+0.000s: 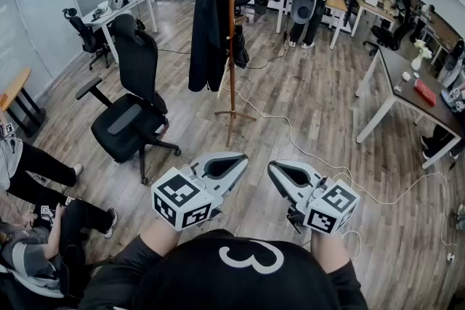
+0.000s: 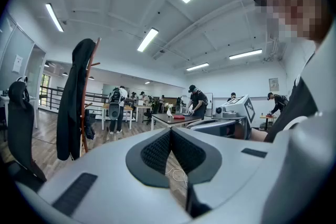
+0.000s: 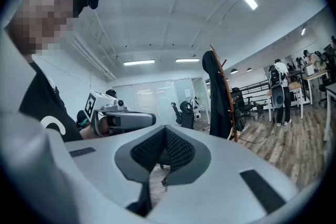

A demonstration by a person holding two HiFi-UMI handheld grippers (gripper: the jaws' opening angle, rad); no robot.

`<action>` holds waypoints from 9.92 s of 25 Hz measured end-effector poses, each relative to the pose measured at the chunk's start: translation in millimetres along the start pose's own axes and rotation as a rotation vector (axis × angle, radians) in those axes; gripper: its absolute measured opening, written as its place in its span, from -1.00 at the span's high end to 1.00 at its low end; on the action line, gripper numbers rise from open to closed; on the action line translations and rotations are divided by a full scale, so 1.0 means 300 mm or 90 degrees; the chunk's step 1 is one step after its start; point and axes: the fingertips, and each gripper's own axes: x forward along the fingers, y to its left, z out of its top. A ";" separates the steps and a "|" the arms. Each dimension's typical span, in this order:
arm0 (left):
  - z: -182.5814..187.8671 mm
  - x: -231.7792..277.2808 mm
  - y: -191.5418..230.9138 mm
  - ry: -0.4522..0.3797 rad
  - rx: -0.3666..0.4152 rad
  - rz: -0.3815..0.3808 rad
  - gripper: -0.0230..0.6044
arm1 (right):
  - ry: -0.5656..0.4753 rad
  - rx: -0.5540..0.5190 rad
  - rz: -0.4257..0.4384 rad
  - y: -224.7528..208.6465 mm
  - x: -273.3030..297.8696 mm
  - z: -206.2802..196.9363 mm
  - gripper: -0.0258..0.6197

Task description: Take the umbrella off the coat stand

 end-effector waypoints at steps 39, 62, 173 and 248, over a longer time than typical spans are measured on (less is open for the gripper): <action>-0.096 0.209 0.279 -0.004 -0.051 0.001 0.88 | 0.008 0.051 0.007 -0.305 0.167 -0.076 0.84; 0.055 0.780 1.152 0.025 -0.095 0.008 0.87 | 0.051 0.096 0.003 -1.132 0.752 0.113 0.84; -0.035 1.201 2.250 -0.007 -0.212 0.413 0.88 | 0.187 -0.054 0.183 -2.235 1.911 -0.086 0.28; 0.028 1.283 2.156 -0.025 -0.201 0.365 0.88 | 0.103 -0.054 0.117 -2.287 1.662 0.106 0.31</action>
